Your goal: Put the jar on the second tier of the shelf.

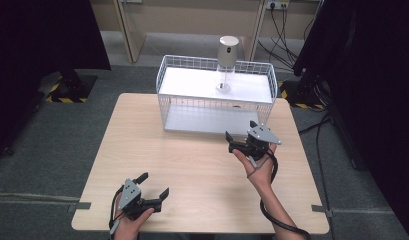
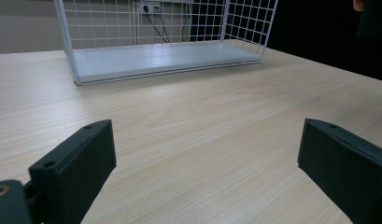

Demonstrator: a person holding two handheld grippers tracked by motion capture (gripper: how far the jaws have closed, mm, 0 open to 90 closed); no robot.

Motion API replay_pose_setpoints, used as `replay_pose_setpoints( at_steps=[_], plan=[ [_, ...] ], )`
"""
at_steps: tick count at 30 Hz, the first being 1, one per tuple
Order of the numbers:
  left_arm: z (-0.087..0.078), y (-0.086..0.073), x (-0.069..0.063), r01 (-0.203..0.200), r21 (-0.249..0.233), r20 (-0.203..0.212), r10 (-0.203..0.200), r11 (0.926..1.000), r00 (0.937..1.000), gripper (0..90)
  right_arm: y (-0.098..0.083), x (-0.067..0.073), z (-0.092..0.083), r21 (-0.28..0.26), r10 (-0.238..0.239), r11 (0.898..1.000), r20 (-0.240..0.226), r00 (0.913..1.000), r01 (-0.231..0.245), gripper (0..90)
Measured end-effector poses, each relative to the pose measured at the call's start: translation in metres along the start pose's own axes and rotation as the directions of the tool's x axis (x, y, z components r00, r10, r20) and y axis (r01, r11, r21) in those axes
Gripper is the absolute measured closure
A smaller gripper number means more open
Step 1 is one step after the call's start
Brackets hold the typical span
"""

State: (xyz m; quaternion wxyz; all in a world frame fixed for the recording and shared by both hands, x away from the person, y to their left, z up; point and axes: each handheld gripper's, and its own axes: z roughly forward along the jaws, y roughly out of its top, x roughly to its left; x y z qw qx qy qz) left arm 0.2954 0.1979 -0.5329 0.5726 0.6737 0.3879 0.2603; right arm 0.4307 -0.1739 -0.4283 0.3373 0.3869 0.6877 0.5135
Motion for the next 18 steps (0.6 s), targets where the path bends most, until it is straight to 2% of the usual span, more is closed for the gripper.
replay_pose_setpoints(
  at_steps=[18],
  plan=[
    [0.0, 0.0, -0.001, 0.0, 0.001, -0.001, 0.0, 1.0, 1.0, 3.9, -0.034, -0.013, -0.028, 0.022, 0.027, 0.999, 0.031, 0.9992, -0.027, 3.9]
  ],
)
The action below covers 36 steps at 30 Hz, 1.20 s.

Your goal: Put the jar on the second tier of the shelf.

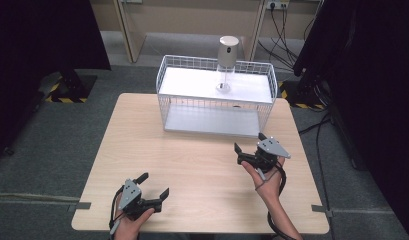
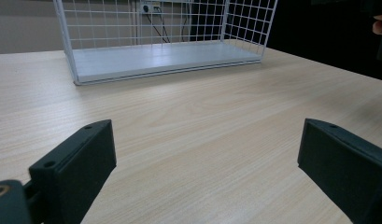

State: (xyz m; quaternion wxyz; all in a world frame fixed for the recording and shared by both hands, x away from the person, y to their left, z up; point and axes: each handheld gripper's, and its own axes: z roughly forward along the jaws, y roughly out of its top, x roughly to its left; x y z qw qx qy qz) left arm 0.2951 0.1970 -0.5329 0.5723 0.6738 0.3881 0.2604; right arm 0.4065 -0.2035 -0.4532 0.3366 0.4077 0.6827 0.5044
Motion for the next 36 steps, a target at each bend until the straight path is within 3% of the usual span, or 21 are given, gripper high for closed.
replay_pose_setpoints(
  at_steps=[10, 27, 36],
  plan=[
    [0.0, 0.0, 0.0, -0.002, 0.001, 0.0, 0.002, 1.0, 1.0, 3.9, -0.02, -0.005, -0.013, 0.024, 0.008, 1.0, 0.012, 0.9999, -0.009, 3.8],
    [0.0, 0.0, -0.001, -0.001, 0.0, 0.0, 0.001, 1.0, 1.0, 3.9, -0.037, -0.01, -0.027, 0.047, 0.005, 0.999, 0.032, 0.9995, -0.006, 3.9],
    [0.0, 0.0, -0.001, -0.002, 0.001, 0.0, 0.002, 1.0, 1.0, 3.9, -0.054, -0.024, -0.037, 0.069, 0.022, 0.997, 0.075, 0.997, -0.028, 3.9]
  ],
)
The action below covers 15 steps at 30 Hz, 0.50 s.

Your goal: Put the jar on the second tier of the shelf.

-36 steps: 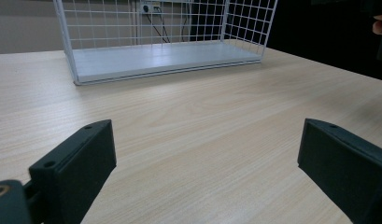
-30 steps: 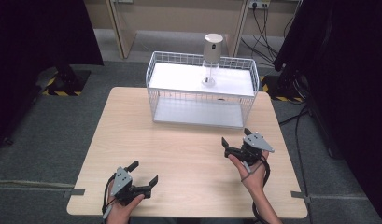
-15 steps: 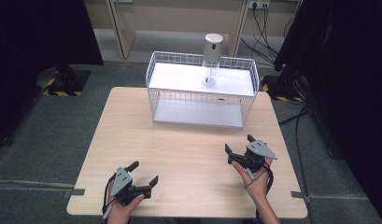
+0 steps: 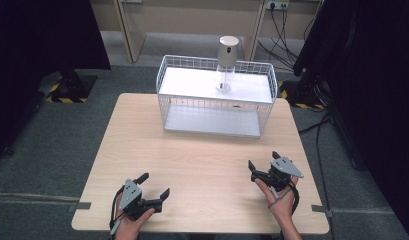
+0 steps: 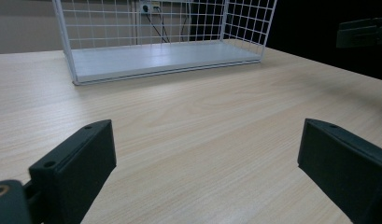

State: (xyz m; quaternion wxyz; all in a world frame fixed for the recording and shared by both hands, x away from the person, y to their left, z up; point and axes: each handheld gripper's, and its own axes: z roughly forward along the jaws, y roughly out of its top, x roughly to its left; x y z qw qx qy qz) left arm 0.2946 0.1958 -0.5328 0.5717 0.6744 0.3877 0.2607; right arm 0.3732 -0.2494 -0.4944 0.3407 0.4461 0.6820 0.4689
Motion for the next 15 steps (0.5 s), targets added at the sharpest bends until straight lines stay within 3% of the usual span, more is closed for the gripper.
replay_pose_setpoints(
  at_steps=[15],
  plan=[
    [0.0, 0.0, -0.001, 0.0, 0.0, 0.0, 0.0, 1.0, 1.0, 3.9, -0.015, -0.017, -0.005, 0.017, 0.018, 1.0, 0.051, 0.9985, -0.019, 4.0]
  ],
)
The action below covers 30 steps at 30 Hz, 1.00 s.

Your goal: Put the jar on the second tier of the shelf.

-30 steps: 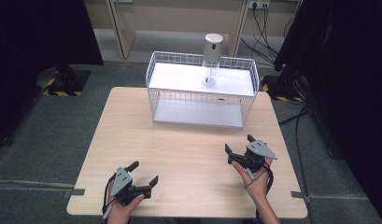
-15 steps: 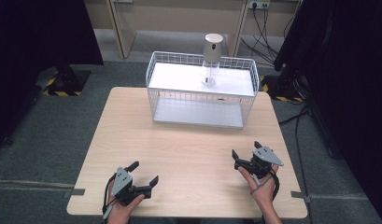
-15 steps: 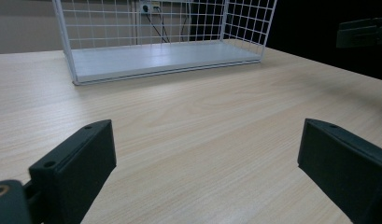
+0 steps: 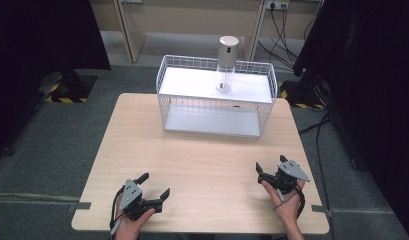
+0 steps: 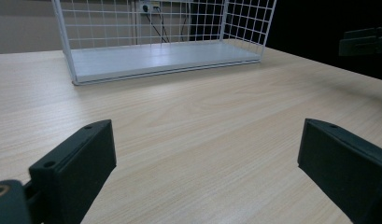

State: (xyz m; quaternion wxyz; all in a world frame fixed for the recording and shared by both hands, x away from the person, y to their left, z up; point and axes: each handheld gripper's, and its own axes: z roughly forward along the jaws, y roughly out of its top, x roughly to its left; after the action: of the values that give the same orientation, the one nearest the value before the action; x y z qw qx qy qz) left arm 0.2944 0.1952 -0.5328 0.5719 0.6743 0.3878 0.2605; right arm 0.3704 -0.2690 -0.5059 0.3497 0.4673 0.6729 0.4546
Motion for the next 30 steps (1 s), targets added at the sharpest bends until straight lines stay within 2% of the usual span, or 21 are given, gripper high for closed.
replay_pose_setpoints(
  at_steps=[14, 30],
  plan=[
    [0.0, 0.0, -0.001, -0.001, 0.0, 0.001, 0.001, 1.0, 1.0, 3.9, -0.01, -0.013, -0.001, 0.011, 0.017, 1.0, 0.035, 0.9993, -0.017, 4.2],
    [0.0, 0.0, -0.001, -0.001, 0.001, 0.001, 0.001, 1.0, 1.0, 3.9, -0.017, -0.021, 0.001, 0.024, 0.02, 0.999, 0.057, 0.9981, -0.022, 4.2]
  ],
)
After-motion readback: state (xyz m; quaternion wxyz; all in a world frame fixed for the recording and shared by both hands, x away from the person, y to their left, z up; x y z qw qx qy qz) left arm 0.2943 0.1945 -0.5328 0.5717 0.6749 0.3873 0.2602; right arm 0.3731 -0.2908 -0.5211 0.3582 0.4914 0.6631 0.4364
